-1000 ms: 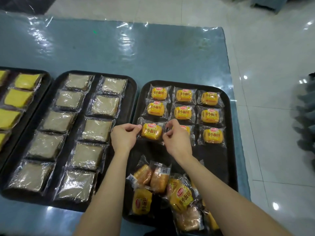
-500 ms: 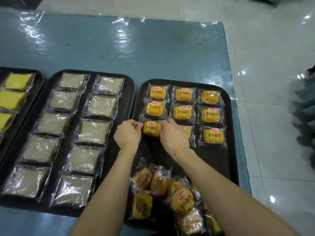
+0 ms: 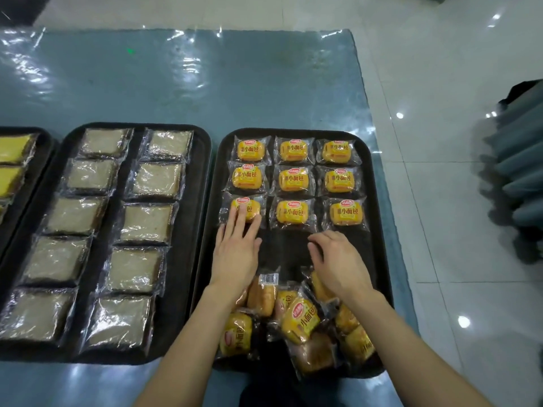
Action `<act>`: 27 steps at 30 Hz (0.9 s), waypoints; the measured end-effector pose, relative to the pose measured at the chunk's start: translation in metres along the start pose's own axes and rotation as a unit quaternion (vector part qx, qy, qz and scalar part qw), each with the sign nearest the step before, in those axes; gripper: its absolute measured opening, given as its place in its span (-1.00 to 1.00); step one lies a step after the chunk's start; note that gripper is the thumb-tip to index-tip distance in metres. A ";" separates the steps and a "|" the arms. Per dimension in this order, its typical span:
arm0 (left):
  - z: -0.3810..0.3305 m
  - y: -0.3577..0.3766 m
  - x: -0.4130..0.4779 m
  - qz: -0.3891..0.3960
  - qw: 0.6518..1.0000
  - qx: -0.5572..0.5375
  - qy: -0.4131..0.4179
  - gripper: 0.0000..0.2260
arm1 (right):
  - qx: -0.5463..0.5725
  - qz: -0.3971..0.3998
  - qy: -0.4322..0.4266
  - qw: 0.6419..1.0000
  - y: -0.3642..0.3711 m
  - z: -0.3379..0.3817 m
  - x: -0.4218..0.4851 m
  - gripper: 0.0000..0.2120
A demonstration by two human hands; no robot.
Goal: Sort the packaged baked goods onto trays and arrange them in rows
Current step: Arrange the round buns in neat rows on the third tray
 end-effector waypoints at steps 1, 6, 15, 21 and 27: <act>0.000 -0.001 0.001 0.001 1.000 0.001 0.001 -0.50 | 0.005 -0.002 0.027 1.000 -0.001 -0.010 -0.003 -0.70; -0.012 -0.025 -0.009 -0.034 0.998 -0.043 -0.011 -0.61 | 0.053 0.124 0.177 0.975 0.020 -0.059 -0.021 -0.15; -0.044 0.015 -0.050 0.201 0.970 -0.135 0.011 -0.85 | 0.206 0.137 0.201 0.948 0.033 -0.060 -0.044 -0.46; -0.041 0.002 -0.055 0.129 0.965 -0.225 -0.037 -0.81 | 0.361 -0.025 0.124 0.924 -0.014 -0.053 -0.049 -0.63; -0.062 -0.001 -0.049 0.150 0.783 -0.590 -0.130 -0.53 | 0.434 -0.032 0.000 0.900 -0.030 -0.024 -0.048 -0.60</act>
Point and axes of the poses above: each hand's wrist, its own x-axis towards the middle knuckle, its own y-axis out of the palm, z = x × y, the point moved 10 cm from there along x, towards the middle knuckle, and after that the axes turned 8 degrees about z, right-handed, at the moved point
